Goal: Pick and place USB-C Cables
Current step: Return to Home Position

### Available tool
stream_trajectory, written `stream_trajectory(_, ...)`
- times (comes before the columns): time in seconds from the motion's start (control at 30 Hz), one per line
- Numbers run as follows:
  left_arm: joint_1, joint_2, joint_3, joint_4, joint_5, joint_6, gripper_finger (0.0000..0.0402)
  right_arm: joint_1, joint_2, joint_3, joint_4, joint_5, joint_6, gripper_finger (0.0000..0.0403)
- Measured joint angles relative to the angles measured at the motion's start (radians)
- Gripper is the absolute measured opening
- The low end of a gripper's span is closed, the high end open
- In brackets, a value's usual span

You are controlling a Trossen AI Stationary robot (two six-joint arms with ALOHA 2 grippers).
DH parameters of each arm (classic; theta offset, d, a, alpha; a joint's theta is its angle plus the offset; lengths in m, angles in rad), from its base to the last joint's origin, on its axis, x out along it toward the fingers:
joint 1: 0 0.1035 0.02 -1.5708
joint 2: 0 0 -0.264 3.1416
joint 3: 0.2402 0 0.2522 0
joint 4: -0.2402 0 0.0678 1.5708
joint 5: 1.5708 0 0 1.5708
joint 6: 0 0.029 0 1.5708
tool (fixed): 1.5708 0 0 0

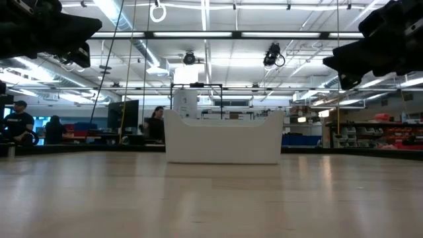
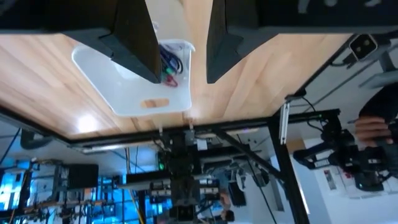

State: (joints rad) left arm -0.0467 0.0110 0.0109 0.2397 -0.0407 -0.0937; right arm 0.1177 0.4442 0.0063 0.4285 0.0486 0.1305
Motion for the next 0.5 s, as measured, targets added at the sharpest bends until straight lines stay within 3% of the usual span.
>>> stream_trajectory(0.5,0.000,-0.001,0.000,-0.012,0.000,0.000,0.0015,0.000,-0.315,0.000,-0.303,-0.018,0.024,0.0134)
